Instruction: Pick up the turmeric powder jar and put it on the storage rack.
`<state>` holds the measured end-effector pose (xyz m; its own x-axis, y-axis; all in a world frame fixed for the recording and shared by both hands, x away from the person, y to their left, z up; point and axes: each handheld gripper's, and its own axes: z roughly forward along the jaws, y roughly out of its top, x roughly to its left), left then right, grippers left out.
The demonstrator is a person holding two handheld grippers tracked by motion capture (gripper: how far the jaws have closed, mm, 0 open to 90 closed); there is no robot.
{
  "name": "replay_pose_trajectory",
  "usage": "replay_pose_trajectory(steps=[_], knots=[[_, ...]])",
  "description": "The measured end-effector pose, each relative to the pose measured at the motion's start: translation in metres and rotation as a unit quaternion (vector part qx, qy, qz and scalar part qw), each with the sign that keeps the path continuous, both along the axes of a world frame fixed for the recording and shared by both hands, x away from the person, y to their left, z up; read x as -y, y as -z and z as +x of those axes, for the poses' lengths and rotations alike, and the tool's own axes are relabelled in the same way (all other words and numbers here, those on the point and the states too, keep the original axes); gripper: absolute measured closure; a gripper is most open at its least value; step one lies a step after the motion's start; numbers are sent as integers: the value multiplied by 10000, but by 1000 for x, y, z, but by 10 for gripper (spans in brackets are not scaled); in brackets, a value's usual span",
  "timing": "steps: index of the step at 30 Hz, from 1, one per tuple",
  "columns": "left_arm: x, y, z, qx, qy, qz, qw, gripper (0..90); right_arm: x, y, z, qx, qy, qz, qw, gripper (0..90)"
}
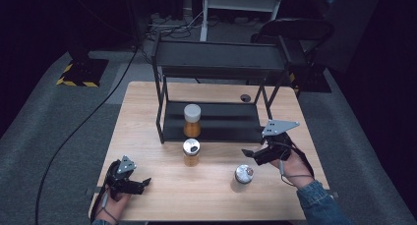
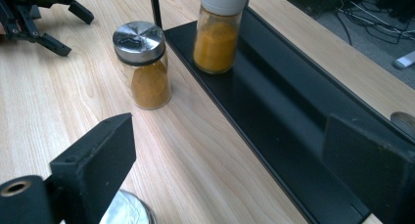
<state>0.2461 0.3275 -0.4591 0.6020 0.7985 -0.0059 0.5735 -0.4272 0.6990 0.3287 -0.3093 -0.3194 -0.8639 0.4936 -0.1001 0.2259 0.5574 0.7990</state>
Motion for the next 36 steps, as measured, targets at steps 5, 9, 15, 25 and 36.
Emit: replay_pose_trajectory(steps=[5,9,15,25,36], knots=[[0,0,0,0,1,-1,10000,47,-10,-2,4,0,-79,15,10000,59],[0,0,0,0,1,-2,10000,46,-16,-4,6,6,-137,-6,9999,59],[-1,0,0,2,28,1,10000,45,-27,-6,10,41,-240,-2,9997,59],[0,0,1,-10,2,11,10000,41,-48,-9,18,24,-388,-56,9992,59],[0,0,1,0,-8,4,10000,41,-68,-8,23,-12,-502,-34,9987,59]])
